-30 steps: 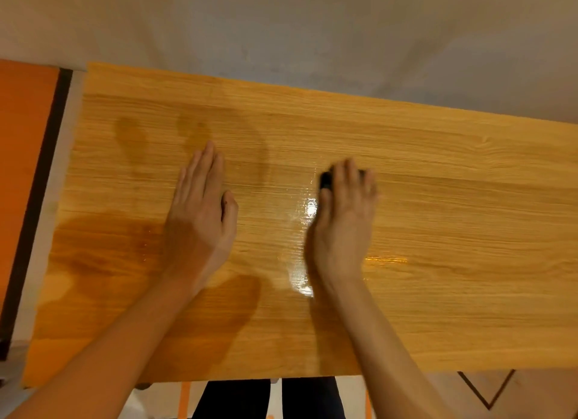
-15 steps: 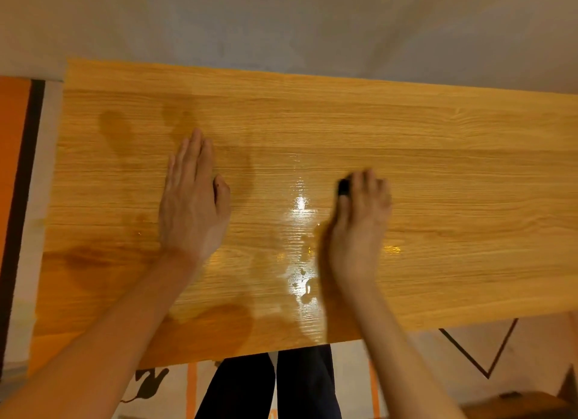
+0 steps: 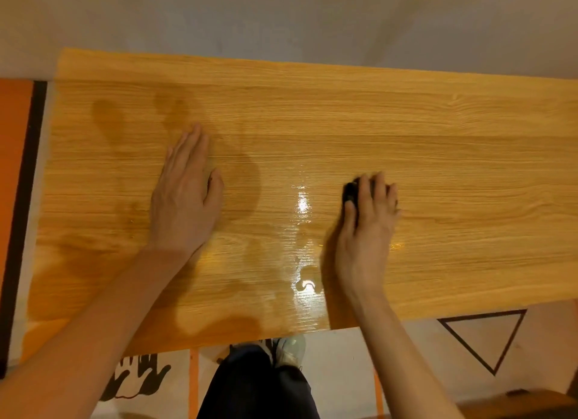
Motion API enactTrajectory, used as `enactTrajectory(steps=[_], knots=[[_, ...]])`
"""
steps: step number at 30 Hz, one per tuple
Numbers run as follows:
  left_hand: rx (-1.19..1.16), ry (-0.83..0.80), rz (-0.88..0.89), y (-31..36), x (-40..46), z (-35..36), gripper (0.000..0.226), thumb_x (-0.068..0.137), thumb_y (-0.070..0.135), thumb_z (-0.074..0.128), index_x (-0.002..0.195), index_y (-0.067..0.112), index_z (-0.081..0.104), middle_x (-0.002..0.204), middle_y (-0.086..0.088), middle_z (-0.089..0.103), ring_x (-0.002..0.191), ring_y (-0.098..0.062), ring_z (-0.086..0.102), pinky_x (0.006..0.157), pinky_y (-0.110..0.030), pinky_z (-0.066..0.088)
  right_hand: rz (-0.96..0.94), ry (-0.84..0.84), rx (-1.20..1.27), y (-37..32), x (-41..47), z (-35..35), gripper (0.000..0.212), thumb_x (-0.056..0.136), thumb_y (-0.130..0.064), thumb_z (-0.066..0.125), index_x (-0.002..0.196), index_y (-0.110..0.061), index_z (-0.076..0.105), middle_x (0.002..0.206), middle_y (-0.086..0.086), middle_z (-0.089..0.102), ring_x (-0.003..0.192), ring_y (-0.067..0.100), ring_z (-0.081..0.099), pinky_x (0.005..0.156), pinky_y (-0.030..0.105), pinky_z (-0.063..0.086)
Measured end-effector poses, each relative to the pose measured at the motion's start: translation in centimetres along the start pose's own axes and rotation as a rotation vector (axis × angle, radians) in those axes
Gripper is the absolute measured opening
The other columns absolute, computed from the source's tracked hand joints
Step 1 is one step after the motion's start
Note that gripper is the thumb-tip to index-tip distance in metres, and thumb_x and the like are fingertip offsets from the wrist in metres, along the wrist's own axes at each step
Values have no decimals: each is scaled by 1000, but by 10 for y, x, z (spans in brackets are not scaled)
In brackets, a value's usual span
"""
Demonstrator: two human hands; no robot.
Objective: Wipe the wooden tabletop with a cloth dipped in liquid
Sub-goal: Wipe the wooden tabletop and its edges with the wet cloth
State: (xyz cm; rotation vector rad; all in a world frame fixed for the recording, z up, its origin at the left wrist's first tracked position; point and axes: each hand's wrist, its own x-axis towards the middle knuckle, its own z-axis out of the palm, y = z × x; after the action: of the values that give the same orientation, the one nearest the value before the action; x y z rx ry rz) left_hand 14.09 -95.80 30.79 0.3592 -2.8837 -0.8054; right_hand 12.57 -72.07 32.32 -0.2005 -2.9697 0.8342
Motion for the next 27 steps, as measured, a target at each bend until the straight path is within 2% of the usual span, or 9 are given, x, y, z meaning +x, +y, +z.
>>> enactTrajectory(steps=[4, 7, 9, 12, 15, 18, 22, 24, 27], knots=[[4, -23, -4, 3, -38, -12, 57, 104, 26, 36, 157, 7, 28, 165, -2, 23, 153, -8, 14, 126, -24, 4, -294, -132, 31, -65, -56, 44, 48, 98, -12, 46, 146, -16, 39, 158, 5, 25, 149, 23, 8, 121, 44, 7], [5, -37, -13, -1, -78, -19, 58, 102, 24, 40, 157, 8, 29, 165, -2, 23, 153, -2, 10, 126, -21, 2, -475, -287, 23, -46, -43, 27, 46, 101, -19, 42, 147, -18, 36, 159, 2, 21, 149, 19, 3, 122, 41, 0], [16, -58, -17, -9, -94, -19, 59, 103, 26, 37, 158, 10, 26, 167, -1, 19, 154, 0, 6, 126, -22, -1, -435, -275, -26, -9, -23, 0, 47, 103, -23, 38, 149, -22, 32, 160, -2, 17, 149, 17, 2, 121, 39, -3], [54, -46, -4, -14, -99, -14, 59, 104, 28, 32, 158, 8, 23, 167, -4, 18, 156, -14, 11, 127, -30, 1, -159, -143, -33, 50, 7, -37, 47, 102, -21, 38, 149, -21, 33, 160, 1, 17, 149, 22, 5, 120, 50, 4], [70, -7, -2, -14, -95, -11, 59, 102, 25, 35, 157, 3, 27, 165, -9, 22, 155, -21, 17, 128, -33, 4, 11, -48, 7, 53, 0, -34, 49, 100, -21, 33, 149, -15, 32, 160, 6, 18, 149, 26, 5, 119, 54, 6], [61, -1, -14, -16, -92, -11, 59, 101, 24, 37, 156, 3, 29, 165, -9, 23, 155, -21, 18, 128, -33, 5, -116, -30, -4, 0, -47, 4, 48, 101, -18, 37, 149, -14, 33, 159, 6, 19, 148, 23, 5, 121, 46, 6], [72, -24, -5, -16, -95, -12, 59, 103, 26, 35, 158, 8, 26, 167, -6, 21, 156, -18, 14, 128, -36, 8, -453, -163, -56, -58, -94, 38, 57, 91, -12, 61, 144, -14, 40, 155, 10, 30, 147, 28, 18, 120, 49, 11], [74, -32, -8, -14, -95, -12, 58, 104, 27, 35, 158, 9, 26, 168, -4, 19, 156, -15, 12, 127, -39, 11, -556, -246, -75, -43, -79, 25, 56, 92, -10, 60, 144, -15, 41, 155, 9, 30, 147, 27, 18, 121, 47, 9], [84, -25, -19, -11, -96, -12, 57, 105, 27, 34, 158, 10, 26, 168, -2, 19, 156, -12, 12, 128, -36, 10, -411, -203, -112, 26, -49, -23, 51, 96, -9, 51, 146, -16, 39, 157, 6, 27, 147, 26, 18, 120, 39, 4]])
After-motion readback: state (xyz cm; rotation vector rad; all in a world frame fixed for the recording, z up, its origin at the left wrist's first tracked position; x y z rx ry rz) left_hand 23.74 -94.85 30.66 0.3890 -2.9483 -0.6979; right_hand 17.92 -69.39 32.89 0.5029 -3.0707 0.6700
